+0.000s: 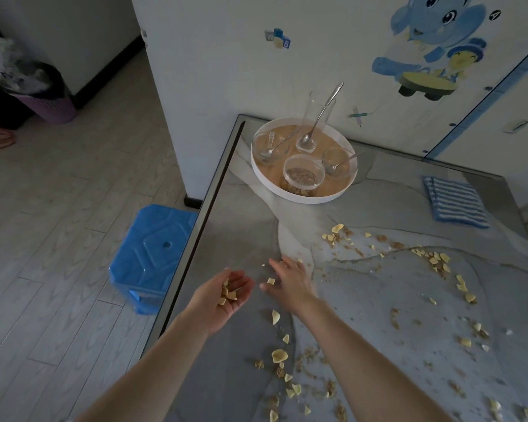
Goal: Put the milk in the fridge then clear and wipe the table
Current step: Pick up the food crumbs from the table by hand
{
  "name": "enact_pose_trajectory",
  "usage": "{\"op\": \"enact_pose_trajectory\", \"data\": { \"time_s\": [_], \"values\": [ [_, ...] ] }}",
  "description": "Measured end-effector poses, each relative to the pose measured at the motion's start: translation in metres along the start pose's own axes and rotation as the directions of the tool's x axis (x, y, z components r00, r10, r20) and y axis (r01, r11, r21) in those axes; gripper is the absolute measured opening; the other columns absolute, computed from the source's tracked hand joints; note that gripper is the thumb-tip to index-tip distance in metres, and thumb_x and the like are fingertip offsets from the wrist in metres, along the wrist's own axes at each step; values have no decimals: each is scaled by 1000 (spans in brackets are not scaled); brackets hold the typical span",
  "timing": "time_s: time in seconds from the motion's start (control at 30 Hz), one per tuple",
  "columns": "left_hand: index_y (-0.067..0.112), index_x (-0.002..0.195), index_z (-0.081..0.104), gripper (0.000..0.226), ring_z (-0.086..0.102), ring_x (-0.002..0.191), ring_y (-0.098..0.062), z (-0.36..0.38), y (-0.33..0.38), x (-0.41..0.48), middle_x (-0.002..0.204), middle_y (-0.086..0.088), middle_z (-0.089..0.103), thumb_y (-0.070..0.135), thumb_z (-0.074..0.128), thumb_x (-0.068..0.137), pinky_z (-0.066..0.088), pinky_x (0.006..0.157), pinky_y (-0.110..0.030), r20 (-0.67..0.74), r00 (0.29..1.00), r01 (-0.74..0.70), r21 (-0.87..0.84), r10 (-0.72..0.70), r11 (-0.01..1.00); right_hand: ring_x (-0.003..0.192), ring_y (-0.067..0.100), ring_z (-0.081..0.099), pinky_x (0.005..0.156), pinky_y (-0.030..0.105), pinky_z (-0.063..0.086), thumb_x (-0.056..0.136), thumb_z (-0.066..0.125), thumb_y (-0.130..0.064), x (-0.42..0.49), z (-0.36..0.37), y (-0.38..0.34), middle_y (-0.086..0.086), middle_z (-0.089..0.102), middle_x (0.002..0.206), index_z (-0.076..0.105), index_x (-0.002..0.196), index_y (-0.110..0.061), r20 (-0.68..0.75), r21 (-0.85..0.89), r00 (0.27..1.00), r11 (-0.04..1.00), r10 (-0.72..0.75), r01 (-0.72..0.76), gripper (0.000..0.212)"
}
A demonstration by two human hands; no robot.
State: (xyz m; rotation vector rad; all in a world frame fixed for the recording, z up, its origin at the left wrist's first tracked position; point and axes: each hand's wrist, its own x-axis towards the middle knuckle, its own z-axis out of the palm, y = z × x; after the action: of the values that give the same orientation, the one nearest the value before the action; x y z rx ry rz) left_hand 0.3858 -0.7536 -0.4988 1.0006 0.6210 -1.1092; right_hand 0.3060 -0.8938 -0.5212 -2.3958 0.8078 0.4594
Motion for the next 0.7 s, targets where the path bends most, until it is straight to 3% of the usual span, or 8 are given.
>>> {"op": "enact_pose_trajectory", "data": {
  "time_s": [0.1,0.2,0.37,0.5,0.6,0.7],
  "values": [
    [-1,82,57,30,69,53,-20,-4,-2,1,58,-12,68,20,42,97,58,51,-27,7,1000,-3,34,3,999,133,19,28,105,34,34,89,53,-24,-2,18,-2,0,35,142,49,128,-24,-48,-33,998,999,-31,29,39],
    [0,80,57,29,68,53,-20,-4,-4,2,61,-12,68,19,43,97,57,51,-27,7,1000,-14,56,13,998,120,20,39,96,29,37,91,51,-14,-5,25,1,2,47,123,60,115,-16,-112,46,993,998,-30,35,26],
    [0,80,57,30,66,61,-22,-1,-8,-2,75,-15,64,19,42,97,56,60,-31,-1,1000,4,85,-4,996,108,24,48,89,29,39,88,53,-20,-5,18,4,9,52,115,64,103,-12,-125,97,992,995,29,-16,20],
    [-3,80,59,33,65,68,-26,3,-14,-1,65,-15,67,21,42,97,54,65,-34,-3,1000,31,79,-31,996,85,19,60,67,21,40,83,61,-24,-17,1,-4,11,66,97,68,92,-14,-228,413,967,911,113,-9,16],
    [-4,88,59,35,67,64,-26,8,-23,-2,71,-17,68,24,41,97,56,63,-35,36,998,46,55,-48,997,87,14,61,76,19,50,85,60,-23,-43,-8,-24,4,67,97,67,98,-12,-273,470,961,876,28,108,18],
    [1,90,59,34,67,63,-22,10,-32,3,77,-16,65,28,40,97,56,55,-27,92,993,70,-5,-69,998,92,9,57,75,6,41,84,58,-16,-65,-4,-39,1,63,108,63,109,-16,-179,356,977,918,-117,175,26]
  ]
}}
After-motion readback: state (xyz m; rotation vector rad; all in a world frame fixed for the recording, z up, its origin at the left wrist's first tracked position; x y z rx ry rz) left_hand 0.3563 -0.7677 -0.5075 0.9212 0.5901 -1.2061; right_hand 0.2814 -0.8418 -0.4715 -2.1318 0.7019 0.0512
